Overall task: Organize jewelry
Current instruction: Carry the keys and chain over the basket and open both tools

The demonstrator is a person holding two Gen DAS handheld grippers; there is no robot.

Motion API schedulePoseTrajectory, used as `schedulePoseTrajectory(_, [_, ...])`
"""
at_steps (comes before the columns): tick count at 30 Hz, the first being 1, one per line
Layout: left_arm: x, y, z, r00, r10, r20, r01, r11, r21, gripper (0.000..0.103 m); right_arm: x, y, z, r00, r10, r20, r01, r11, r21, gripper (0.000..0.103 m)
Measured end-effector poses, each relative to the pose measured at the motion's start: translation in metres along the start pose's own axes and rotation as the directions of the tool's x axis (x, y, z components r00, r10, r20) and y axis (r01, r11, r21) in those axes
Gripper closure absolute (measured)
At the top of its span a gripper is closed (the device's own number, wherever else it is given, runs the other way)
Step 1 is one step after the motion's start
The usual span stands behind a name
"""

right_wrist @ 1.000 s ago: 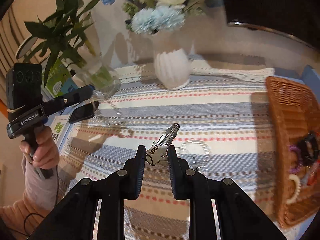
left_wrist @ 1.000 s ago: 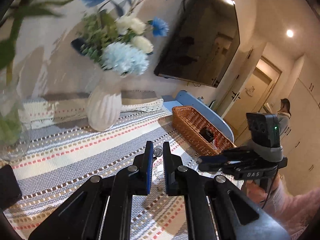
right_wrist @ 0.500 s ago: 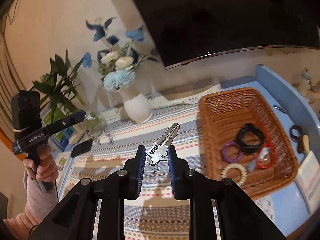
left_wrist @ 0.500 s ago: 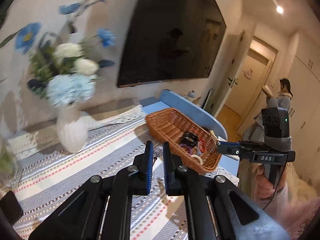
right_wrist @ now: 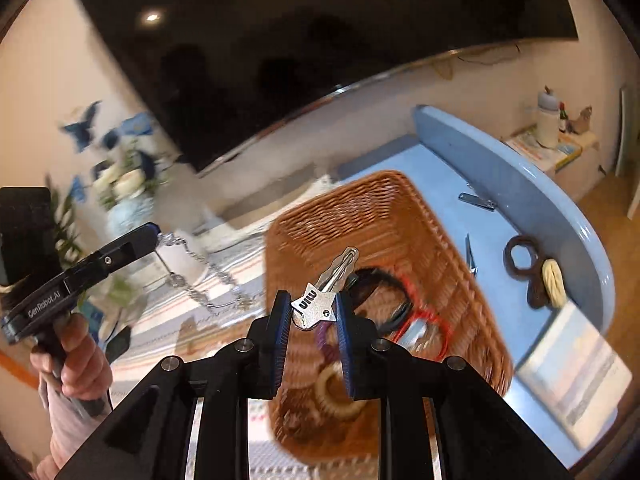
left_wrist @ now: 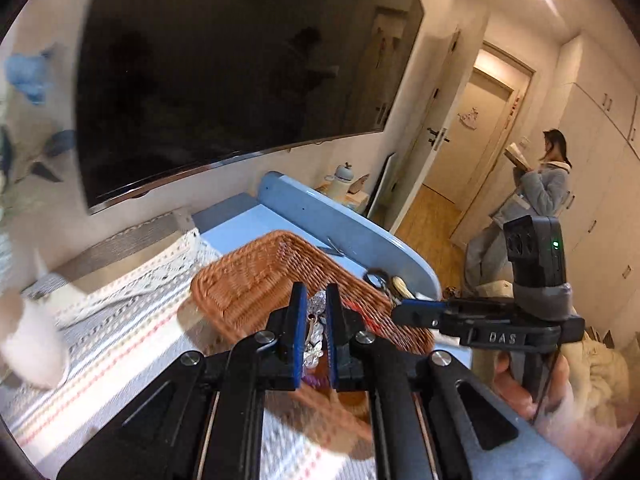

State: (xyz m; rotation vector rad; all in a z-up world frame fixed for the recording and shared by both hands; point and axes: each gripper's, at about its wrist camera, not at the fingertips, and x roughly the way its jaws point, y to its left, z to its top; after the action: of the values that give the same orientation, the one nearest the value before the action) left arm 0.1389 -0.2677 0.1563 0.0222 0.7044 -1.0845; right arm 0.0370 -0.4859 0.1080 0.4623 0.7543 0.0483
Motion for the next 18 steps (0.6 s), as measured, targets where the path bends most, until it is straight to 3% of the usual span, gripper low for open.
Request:
schedulePoseTrajectory(5, [0.058, 0.014, 0.007, 0.996, 0.068, -0.05, -0.067, 0.998, 0.02, 0.096, 0.048, -0.007, 0.03, 0.993, -0.1, -0.062, 0.099, 0.995, -0.015, 0.081])
schedulePoseTrajectory(9, [0.083, 0.016, 0.004, 0.996, 0.06, -0.07, -0.058, 0.998, 0.035, 0.096, 0.082, -0.004, 0.039, 0.97, -0.232, -0.076, 0.227, 0.971, -0.069, 0.08])
schedulePoseTrajectory(11, [0.087, 0.015, 0.004, 0.993, 0.093, -0.066, -0.09, 0.995, 0.046, 0.096, 0.089, -0.003, 0.04, 0.974, -0.209, -0.088, 0.203, 0.977, -0.073, 0.08])
schedulePoseTrajectory(14, [0.079, 0.016, 0.003, 0.991, 0.113, -0.067, -0.11, 0.993, 0.043, 0.082, 0.088, -0.001, 0.04, 0.978, -0.194, -0.075, 0.189, 0.979, -0.074, 0.08])
schedulePoseTrajectory(16, [0.064, 0.016, 0.0, 0.993, 0.114, -0.039, -0.113, 0.993, 0.044, 0.066, 0.077, 0.0, 0.036, 0.979, -0.198, -0.051, 0.194, 0.978, -0.077, 0.079])
schedulePoseTrajectory(18, [0.046, 0.015, -0.004, 0.993, 0.116, -0.012, -0.115, 0.992, 0.046, 0.056, 0.065, 0.003, 0.029, 0.983, -0.18, -0.031, 0.177, 0.981, -0.078, 0.079])
